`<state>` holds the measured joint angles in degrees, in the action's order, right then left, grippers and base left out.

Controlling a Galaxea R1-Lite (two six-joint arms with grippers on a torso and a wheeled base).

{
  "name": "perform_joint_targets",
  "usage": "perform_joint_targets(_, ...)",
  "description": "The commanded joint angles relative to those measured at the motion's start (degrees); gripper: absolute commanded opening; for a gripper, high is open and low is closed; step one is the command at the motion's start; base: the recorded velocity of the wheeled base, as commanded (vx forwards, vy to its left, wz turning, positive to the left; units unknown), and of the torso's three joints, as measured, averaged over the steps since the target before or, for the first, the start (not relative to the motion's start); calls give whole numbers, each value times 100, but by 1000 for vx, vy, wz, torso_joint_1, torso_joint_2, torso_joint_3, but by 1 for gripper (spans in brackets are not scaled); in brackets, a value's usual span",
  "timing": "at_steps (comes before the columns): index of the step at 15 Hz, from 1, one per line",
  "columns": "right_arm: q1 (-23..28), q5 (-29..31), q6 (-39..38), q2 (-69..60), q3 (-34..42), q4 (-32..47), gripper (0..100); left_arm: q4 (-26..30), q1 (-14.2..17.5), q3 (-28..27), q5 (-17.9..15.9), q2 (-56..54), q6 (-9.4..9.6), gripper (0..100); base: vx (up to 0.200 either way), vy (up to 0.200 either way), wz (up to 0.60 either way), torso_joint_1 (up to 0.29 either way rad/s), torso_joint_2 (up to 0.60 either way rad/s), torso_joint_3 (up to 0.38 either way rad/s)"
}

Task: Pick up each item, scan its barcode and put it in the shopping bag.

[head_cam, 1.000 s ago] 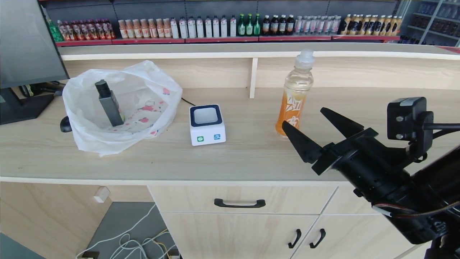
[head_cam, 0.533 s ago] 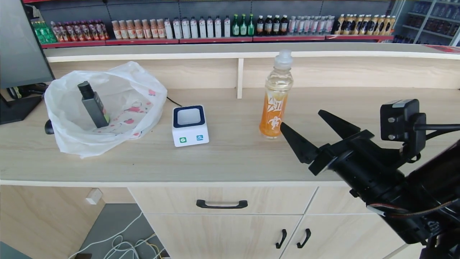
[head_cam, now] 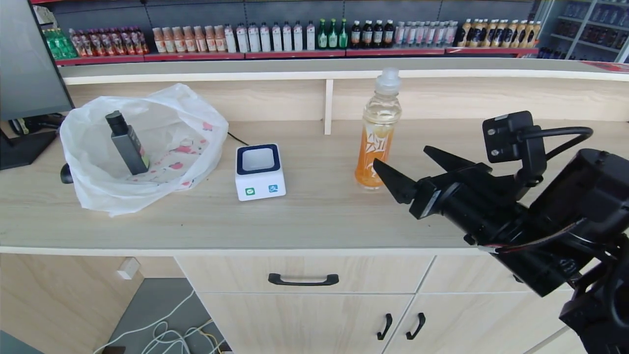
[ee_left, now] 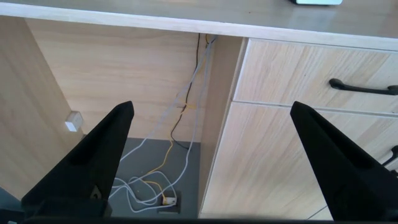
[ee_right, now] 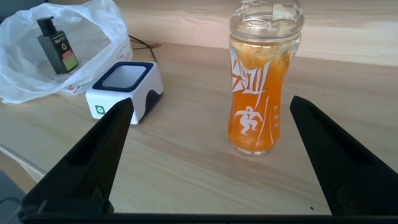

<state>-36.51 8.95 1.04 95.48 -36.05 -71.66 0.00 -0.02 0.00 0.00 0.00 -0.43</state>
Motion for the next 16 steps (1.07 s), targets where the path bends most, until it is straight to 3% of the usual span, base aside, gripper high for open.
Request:
perform_joint_targets(1, 135, 2, -86, 147, -148, 46, 100, 0, 2, 0, 0, 0, -1, 100, 0, 0, 0, 0, 0, 0)
perform_joint_targets(16, 496, -60, 116, 1711, -1642, 20, 100, 0, 2, 0, 0, 0, -1, 100, 0, 0, 0, 0, 0, 0)
